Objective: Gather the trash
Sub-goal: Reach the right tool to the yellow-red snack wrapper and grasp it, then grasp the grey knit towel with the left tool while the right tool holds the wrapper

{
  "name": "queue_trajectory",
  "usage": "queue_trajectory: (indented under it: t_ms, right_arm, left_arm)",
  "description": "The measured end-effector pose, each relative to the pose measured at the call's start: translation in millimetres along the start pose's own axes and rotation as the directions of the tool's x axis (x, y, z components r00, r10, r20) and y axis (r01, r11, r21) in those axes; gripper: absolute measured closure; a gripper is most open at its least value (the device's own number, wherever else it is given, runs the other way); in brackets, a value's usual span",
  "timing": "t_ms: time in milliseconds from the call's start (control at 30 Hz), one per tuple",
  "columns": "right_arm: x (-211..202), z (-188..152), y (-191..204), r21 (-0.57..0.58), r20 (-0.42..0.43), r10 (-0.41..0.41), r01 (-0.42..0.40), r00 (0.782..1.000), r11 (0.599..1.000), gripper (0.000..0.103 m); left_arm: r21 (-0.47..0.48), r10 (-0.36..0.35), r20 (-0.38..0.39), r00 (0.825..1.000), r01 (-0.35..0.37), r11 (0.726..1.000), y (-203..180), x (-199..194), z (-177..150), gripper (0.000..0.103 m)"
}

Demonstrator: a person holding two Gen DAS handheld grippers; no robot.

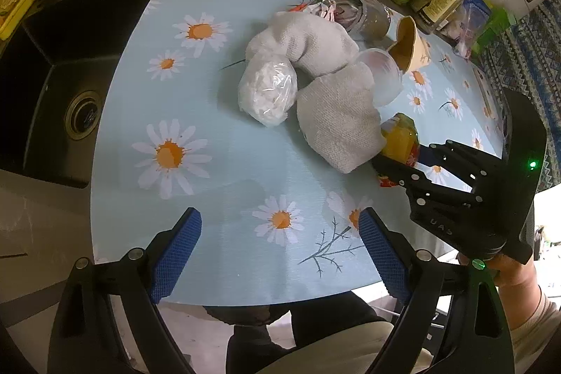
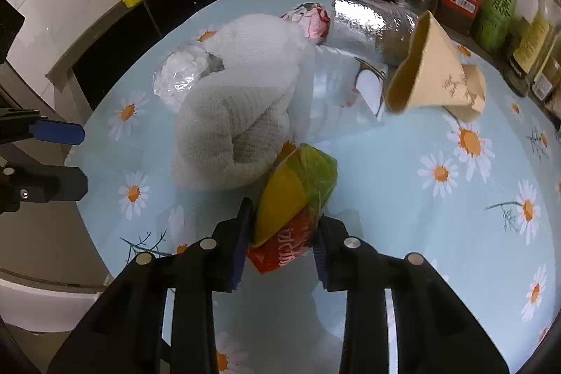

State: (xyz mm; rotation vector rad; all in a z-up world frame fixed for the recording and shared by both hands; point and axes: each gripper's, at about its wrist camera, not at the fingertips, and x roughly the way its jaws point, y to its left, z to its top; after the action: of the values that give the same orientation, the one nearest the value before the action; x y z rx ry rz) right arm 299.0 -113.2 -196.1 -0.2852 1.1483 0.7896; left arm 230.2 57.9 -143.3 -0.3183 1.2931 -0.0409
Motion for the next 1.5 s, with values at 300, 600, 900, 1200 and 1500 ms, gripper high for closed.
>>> queue_trajectory:
  t_ms: [300, 600, 900, 1200, 1500]
  right_arm:
    - [-28.1, -3.4, -13.4, 0.072, 0.054, 0.015, -0.019, 0.998, 0.997, 0.071]
    - [-60.7, -13.7, -41.2, 0.156, 0.107, 0.0, -0.017, 0.994, 0.988, 0.072]
    - [-73.6, -27.6, -65.7, 0.215, 0.128, -0.01, -0.018, 0.992, 0.977, 0.072]
    - [-66.9, -35.9, -73.2, 0.245, 0.122, 0.007, -0.037, 0.993, 0.969, 0.072]
    - [-63.3, -38.0, -73.4, 0.257, 0.114, 0.02, -0.049, 0.993, 0.965, 0.073]
  left_arm:
    - [0.041, -0.007, 0.001, 1.0, 0.007, 0.999, -13.7, 0.9, 11.3, 0.015]
    - [0.105, -0.045, -0.002, 0.999, 0.044, 0.994, -43.4, 16.4, 40.1, 0.015]
    - [0.101, -0.091, -0.017, 0.996, 0.092, 0.991, -55.8, 41.1, 64.2, 0.016]
    - [0.084, -0.081, -0.043, 0.996, 0.085, 0.993, -55.5, 63.3, 74.5, 0.036]
    - [0.081, -0.071, -0.028, 0.997, 0.073, 0.994, -50.9, 67.0, 78.4, 0.067]
